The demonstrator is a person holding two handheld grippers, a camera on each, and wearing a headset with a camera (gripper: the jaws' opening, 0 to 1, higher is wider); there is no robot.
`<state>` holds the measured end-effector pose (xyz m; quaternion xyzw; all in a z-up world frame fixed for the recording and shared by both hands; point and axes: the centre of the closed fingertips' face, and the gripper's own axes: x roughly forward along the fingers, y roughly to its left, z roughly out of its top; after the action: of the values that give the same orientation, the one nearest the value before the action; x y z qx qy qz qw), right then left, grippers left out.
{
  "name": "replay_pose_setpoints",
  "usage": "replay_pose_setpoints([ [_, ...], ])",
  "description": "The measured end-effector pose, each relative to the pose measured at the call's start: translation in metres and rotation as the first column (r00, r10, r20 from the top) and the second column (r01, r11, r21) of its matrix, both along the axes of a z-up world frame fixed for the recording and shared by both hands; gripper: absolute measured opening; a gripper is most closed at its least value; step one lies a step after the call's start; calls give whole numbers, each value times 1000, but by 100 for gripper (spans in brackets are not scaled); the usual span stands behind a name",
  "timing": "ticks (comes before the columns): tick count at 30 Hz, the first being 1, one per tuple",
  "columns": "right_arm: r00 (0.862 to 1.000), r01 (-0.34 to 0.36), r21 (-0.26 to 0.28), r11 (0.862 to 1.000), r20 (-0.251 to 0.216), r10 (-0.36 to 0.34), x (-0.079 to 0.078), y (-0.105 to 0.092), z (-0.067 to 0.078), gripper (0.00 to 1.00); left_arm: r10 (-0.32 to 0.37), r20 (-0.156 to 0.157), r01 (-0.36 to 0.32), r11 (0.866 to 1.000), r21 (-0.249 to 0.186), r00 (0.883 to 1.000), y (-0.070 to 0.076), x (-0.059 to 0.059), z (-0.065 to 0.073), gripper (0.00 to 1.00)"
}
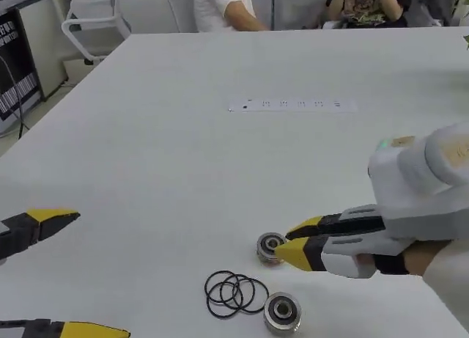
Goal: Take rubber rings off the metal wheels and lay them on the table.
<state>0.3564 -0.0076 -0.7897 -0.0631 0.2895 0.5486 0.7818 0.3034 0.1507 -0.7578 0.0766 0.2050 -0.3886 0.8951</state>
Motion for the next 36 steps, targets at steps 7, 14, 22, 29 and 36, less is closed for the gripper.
replay_pose_setpoints([
  [7, 999, 34, 12, 999, 38, -34, -5, -17, 10, 27, -7, 1, 7, 1000, -20, 1000, -6, -4, -1, 100],
  [14, 997, 53, 25, 998, 53, -55, -17, -37, 17, 45, -13, 1, 13, 999, -32, 1000, -6, -8, -1, 100],
  [22, 990, 119, 69, 991, 71, -124, -31, -62, 25, 69, 4, -14, -5, 998, -58, 1000, 0, -16, -3, 100],
  [29, 982, 175, 77, 982, 64, -180, -40, -82, 18, 85, 38, -27, -40, 997, -70, 999, 10, -19, -8, 100],
  [36, 970, 235, 63, 970, 49, -238, -50, -99, 4, 97, 64, -36, -66, 995, -78, 997, 17, -21, -11, 100],
])
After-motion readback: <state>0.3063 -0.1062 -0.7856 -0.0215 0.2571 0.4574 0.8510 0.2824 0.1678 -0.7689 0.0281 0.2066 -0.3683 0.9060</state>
